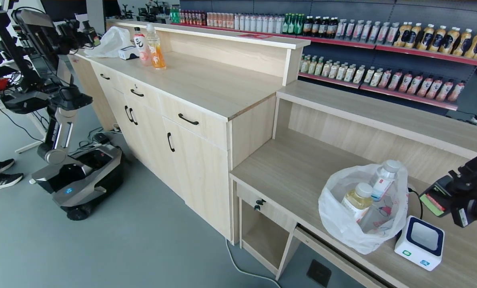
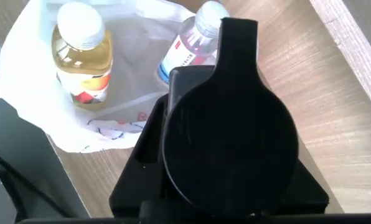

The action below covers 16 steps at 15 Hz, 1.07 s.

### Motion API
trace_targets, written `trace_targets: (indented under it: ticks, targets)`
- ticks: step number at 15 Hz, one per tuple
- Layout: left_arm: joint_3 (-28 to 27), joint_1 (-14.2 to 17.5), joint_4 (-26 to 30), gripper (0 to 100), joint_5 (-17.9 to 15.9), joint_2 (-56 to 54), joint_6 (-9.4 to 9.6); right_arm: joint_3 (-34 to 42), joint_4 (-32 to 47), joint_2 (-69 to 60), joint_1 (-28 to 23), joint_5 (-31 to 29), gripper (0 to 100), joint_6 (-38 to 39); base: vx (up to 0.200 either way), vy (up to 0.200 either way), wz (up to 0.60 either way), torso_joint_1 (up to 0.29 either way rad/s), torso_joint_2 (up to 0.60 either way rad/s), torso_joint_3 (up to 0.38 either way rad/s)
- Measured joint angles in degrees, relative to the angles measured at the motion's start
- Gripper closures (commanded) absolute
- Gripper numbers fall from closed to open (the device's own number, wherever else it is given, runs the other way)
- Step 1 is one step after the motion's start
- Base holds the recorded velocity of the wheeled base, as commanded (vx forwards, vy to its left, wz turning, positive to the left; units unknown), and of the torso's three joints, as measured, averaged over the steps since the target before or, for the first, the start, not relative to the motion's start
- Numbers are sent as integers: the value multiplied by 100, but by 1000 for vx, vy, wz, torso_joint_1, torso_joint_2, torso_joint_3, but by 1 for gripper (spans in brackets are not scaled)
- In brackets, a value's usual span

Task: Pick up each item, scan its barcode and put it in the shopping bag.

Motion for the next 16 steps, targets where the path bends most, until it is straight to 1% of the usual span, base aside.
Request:
trace_targets:
  ticks: [2, 4, 6, 8, 11, 14, 16]
  targets:
    - [0, 0, 0, 0, 0, 0, 0, -6, -9, 130, -5, -7, 100, 332, 0, 0, 0, 0, 0, 0]
    - [0, -7, 0, 0, 0, 0, -2, -20, -2, 351, -18, 0, 100, 859, 0, 0, 0, 0, 0, 0]
    - [0, 0, 0, 0, 0, 0, 0, -28, 224, 610, -33, -2, 100, 1022, 0, 0, 0, 0, 0, 0]
    - [0, -5, 0, 0, 0, 0, 0, -52, 149, 852, -20, 1, 100, 1044, 0, 0, 0, 0, 0, 0]
    - [0, -2, 0, 0, 0, 0, -2, -149, -235, 1357, -5, 0, 100, 1057, 0, 0, 0, 0, 0, 0]
    - [0, 0, 0, 0, 0, 0, 0, -304, -824, 1892, 201, 4, 100, 1070, 0, 0, 0, 0, 0, 0]
    - [0, 0, 0, 0, 0, 0, -2, -369, -933, 2131, 422, 1, 100, 1079, 0, 0, 0, 0, 0, 0]
